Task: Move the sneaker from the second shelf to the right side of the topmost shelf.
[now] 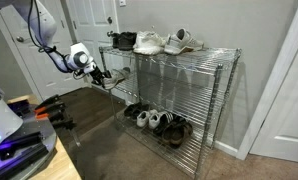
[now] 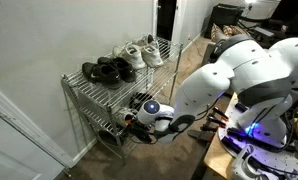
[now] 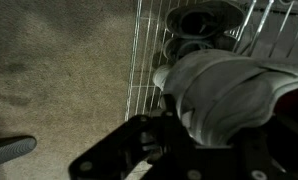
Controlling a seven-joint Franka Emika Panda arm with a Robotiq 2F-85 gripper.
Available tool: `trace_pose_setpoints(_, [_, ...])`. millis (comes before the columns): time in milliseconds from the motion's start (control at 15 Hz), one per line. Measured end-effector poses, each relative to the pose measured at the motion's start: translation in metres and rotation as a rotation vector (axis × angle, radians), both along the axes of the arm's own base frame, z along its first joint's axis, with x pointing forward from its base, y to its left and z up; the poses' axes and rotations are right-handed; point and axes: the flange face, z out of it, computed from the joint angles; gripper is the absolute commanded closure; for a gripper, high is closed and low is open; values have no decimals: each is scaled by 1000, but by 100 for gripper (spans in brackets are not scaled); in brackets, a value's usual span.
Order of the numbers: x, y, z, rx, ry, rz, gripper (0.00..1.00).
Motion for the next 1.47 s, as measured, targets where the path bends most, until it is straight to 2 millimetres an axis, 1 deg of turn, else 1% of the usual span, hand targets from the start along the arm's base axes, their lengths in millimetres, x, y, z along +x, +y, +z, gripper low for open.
trace_pose_setpoints(67, [-5,1,-3,-16,15,38,94])
trace_pose_setpoints(200, [-17,1,-9,-46,55,117,94])
trace_pose_setpoints(333, [-29,2,-10,-82,102,199,94])
trace_pose_setpoints(533, [-39,0,-4,-129,154,276,94])
trace_pose_setpoints(800, [-44,-10,4,-178,210,307,94])
trace_pose_setpoints(867, [-45,-15,8,-192,220,307,94])
trace_pose_setpoints(1000, [-53,-27,18,-222,243,311,94])
trace_pose_setpoints(1267, [-80,-58,47,-318,300,317,94])
trace_pose_setpoints(1467, [-103,-76,67,-389,360,331,94])
